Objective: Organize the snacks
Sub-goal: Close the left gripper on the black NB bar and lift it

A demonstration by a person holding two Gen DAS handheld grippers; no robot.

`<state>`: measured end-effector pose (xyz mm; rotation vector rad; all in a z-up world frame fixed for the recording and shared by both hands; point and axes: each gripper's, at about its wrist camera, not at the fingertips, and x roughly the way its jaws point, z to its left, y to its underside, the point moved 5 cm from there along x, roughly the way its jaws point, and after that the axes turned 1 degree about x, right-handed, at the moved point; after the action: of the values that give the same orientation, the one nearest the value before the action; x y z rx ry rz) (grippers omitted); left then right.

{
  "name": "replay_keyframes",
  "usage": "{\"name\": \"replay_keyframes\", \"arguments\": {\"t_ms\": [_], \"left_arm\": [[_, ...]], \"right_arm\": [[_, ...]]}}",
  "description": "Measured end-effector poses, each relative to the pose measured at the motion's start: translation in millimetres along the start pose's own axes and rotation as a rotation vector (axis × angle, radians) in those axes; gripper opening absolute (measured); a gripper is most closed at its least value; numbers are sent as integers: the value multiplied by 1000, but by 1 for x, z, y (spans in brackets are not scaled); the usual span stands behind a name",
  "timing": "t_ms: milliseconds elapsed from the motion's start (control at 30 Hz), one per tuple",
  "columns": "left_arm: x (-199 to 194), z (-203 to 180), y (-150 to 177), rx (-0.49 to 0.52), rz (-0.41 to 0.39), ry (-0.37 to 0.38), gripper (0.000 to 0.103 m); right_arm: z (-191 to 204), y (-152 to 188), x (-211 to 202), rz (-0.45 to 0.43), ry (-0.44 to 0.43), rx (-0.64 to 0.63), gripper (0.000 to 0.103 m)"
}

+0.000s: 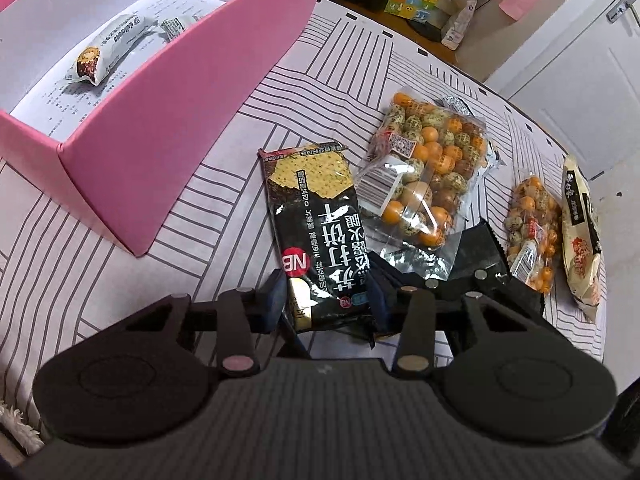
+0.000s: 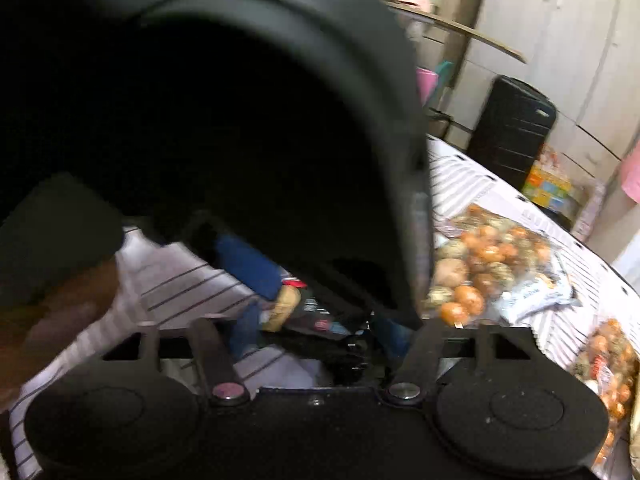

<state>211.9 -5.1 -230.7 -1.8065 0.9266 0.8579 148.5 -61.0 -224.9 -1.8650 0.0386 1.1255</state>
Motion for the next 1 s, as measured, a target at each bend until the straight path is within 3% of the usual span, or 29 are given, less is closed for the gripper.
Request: {"name": "replay_keyframes", "arguments": {"t_ms": [633,1000], "left_arm": [[-22,-4,7,98,48,36,39],[-63,-4,22,177,1,69,39]], "right_arm": [[-8,-16,-14,25,-47,85,61],[-7,-25,-40,-5,-96,166,61]]}}
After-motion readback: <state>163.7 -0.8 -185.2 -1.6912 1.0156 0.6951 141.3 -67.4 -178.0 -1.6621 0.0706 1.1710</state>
